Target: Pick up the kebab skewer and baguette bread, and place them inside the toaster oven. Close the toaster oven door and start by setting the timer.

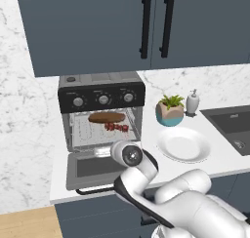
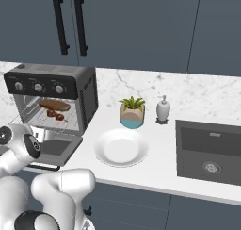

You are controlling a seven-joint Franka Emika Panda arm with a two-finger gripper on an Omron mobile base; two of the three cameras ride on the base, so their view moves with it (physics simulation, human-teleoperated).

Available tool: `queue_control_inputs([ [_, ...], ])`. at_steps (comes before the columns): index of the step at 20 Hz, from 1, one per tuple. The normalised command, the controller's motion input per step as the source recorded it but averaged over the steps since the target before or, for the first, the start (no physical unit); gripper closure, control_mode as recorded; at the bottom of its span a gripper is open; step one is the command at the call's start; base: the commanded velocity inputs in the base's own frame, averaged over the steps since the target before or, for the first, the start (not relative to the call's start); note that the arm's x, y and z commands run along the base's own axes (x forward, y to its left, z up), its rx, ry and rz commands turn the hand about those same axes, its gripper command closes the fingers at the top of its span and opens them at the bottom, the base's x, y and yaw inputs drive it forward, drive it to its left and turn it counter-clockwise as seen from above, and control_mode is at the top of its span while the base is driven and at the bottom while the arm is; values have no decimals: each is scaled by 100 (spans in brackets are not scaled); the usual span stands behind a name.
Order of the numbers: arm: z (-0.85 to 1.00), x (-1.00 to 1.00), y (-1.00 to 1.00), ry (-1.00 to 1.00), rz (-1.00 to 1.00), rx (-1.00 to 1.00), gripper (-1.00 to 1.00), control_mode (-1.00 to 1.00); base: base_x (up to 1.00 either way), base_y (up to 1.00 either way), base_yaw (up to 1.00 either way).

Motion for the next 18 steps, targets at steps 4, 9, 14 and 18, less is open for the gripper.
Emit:
queue_control_inputs([
  [4,0,19,0,0,0,1,-100,-100,0,0,0],
  [9,0,18,0,0,0,0,-100,-100,0,0,0],
  [14,0,21,0,0,0,0,-100,-100,0,0,0],
  [18,0,26,1,0,0,0,-100,-100,0,0,0],
])
